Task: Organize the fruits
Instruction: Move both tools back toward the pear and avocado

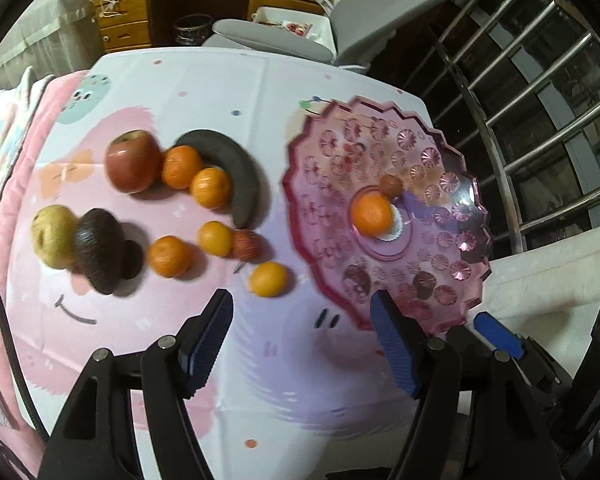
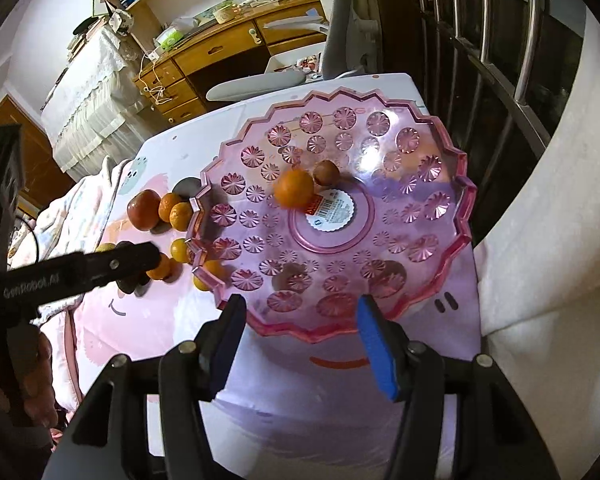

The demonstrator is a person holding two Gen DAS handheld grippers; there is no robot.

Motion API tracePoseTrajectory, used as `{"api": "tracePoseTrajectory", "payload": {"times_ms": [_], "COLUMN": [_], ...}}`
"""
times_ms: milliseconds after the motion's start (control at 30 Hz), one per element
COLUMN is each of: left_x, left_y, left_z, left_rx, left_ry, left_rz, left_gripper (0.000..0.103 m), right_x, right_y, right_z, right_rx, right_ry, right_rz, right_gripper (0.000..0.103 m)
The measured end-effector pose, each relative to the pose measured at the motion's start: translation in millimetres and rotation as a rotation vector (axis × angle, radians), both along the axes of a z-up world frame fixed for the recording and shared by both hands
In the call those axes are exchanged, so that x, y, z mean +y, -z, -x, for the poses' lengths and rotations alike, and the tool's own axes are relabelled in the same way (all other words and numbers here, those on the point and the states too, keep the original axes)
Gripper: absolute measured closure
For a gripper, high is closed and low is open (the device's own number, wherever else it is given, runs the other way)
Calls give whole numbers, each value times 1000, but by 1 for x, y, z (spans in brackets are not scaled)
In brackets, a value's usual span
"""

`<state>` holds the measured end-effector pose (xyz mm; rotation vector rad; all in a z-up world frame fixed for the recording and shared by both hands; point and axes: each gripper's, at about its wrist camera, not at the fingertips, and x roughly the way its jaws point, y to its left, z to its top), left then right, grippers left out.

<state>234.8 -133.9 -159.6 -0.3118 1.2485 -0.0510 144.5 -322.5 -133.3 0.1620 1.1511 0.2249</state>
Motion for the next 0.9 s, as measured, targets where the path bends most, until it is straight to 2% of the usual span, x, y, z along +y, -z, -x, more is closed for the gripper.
{"api": "tracePoseTrajectory", "payload": {"times_ms": [167, 433, 533, 900], "left_x": [30, 95, 119, 208], "left_y": [-3, -15, -19, -22], "left_z": [20, 56, 68, 95], "left_rx": [-30, -51, -55, -65], "left_ry": [-23, 16, 39, 151], "left_rz": [-13, -36, -49, -97], "left_gripper": [32, 29, 29, 24], "right_x": [21, 68, 89, 165], "right_y": [-4, -16, -18, -5], "right_z": [8, 31, 42, 81], "right_rx": [22, 26, 34, 76], "right_ry": [28, 91, 136, 277], "right_rz": [38, 87, 78, -4], "right_gripper": [45, 43, 32, 27]}}
